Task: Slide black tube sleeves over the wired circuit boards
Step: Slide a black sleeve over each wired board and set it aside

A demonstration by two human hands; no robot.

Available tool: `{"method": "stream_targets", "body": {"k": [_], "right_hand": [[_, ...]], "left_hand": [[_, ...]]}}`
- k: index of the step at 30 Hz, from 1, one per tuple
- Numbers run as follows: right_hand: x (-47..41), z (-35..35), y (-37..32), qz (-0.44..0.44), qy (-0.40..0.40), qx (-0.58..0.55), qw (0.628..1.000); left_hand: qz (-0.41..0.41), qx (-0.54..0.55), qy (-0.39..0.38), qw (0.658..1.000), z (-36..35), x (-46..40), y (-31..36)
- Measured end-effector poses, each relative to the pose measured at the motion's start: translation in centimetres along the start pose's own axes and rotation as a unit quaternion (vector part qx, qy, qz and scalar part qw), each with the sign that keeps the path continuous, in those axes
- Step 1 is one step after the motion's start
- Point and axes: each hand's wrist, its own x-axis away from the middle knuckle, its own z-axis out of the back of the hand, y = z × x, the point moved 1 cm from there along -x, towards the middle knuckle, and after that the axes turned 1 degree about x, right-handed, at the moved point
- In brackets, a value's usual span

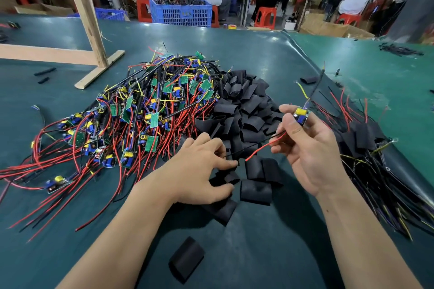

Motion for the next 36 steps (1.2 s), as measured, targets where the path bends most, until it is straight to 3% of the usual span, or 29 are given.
{"method": "stream_targets", "body": {"k": [7,16,20,36], "right_hand": [[-0.3,0.6,-0.3,0.027,0.023,-0.039,0.999],[-0.5,0.9,-0.1,0.030,0.033,-0.068,0.997],[-0.6,1.2,-0.2,0.028,0.043,-0.080,0.995],[-0.7,1.1,0.4,0.032,0.049,-0.053,0.997]], "left_hand": [[-0.017,0.058,-0.047,0.997,0.5,-0.1,0.2],[-0.014,0.059,0.028,0.998,1.1,0.2,-0.4],[0.010,0.090,-0.014,0.996,1.4,1.0,-0.6],[0.039,0.002,-0.014,0.999,1.1,0.6,-1.4]]}}
